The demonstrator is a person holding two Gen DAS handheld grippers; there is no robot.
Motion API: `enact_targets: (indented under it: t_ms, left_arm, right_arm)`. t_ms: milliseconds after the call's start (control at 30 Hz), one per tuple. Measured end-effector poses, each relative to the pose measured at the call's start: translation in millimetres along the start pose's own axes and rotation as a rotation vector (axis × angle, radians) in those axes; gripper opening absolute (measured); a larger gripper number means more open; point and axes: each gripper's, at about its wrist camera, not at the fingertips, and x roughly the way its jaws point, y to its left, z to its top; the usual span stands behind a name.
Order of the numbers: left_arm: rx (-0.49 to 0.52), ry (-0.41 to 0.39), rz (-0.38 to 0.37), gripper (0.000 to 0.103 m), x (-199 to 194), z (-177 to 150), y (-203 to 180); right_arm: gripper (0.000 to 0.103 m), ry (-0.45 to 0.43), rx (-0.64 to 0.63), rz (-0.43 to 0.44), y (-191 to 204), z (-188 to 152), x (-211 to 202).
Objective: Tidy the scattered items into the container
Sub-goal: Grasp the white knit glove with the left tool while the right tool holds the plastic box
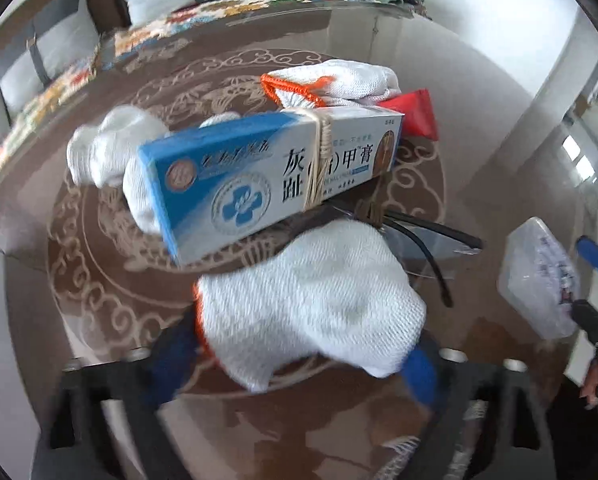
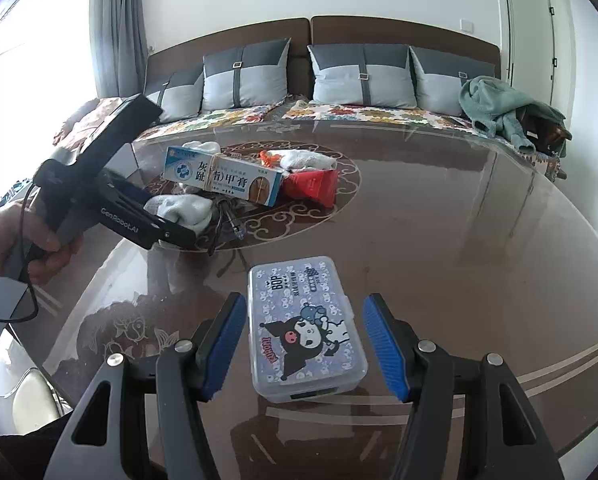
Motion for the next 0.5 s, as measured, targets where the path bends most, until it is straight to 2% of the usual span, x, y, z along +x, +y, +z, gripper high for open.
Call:
enact_targets:
  t_ms: [167, 300, 500]
  left_arm:
    - [-0.082, -0.023, -0.029, 0.062, -21, -29, -1]
    - [-0.144, -0.032, -0.035, 0.061, -35, -62, -14]
    - [-0.302, -0.055, -0.044, 0.061, -46, -101, -21]
  right_arm:
    - [0.062, -0.004, 0.017, -0.004, -4, -2, -1]
    - [0.062, -0.028, 0.033, 0.03, -7, -1, -9]
    - [0.063, 0.016, 0.047, 0.137, -11, -6, -10]
